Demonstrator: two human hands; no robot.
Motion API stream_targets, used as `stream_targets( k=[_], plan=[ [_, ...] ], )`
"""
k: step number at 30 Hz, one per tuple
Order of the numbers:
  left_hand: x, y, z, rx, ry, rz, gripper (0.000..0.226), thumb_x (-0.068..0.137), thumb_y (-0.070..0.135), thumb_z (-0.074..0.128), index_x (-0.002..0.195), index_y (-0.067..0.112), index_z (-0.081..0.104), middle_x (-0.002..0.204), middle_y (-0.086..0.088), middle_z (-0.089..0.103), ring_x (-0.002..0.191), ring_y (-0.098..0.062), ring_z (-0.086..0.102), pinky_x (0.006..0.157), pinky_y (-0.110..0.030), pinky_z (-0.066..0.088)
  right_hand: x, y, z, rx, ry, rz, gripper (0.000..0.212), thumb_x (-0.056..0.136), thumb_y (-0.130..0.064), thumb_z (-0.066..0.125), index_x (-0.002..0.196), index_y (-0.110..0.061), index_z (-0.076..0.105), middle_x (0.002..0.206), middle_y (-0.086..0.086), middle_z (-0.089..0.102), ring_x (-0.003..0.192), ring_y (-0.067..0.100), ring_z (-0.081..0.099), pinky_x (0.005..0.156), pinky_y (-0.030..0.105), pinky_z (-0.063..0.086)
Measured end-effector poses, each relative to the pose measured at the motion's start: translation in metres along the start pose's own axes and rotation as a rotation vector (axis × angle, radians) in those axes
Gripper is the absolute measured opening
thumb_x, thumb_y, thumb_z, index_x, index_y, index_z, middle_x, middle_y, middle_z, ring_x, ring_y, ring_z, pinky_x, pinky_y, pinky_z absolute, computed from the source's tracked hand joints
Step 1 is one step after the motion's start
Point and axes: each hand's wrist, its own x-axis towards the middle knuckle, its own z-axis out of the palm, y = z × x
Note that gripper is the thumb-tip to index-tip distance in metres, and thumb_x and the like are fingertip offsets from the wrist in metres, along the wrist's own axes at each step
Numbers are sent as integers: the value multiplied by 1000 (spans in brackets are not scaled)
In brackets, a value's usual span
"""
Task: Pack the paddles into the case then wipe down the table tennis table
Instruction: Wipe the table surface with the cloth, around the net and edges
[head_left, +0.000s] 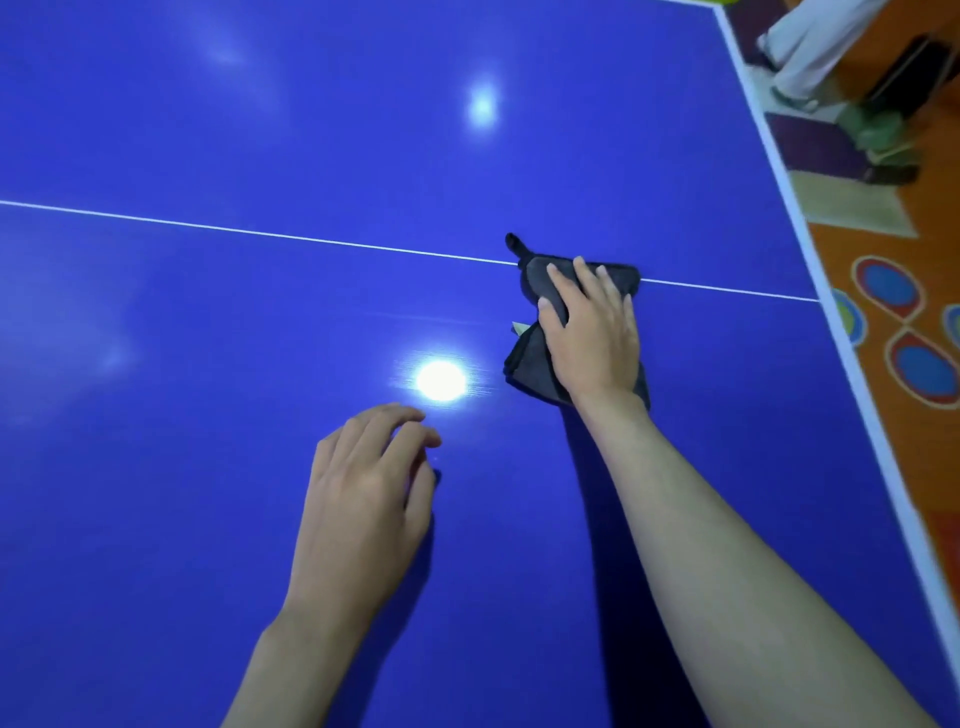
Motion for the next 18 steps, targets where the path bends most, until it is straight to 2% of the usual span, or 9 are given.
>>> stream_targets(
  k=[3,11,18],
  plan=[
    [5,42,29,-20,-16,-3,22,95,21,47,103,17,68,122,3,63,116,-20,57,95,-28,33,2,58,-20,22,6,33,47,109,-46,47,155,-34,49,168,-5,35,158,20,24,129,50,18],
    [24,129,86,-16,-32,22,24,94,22,45,103,18,67,122,4,63,115,-21,58,97,-33,36,10,207,-70,55,74,122,41,109,-31,53,149,-24,57,163,0,45,155,25,33,126,53,27],
    [32,163,106,32,-39,86,18,93,19,51,101,18,68,120,4,64,115,-24,60,96,-36,39,-4,279,-96,95,144,197,39,108,-23,55,147,-16,58,155,4,53,148,26,42,118,46,42]
  ],
)
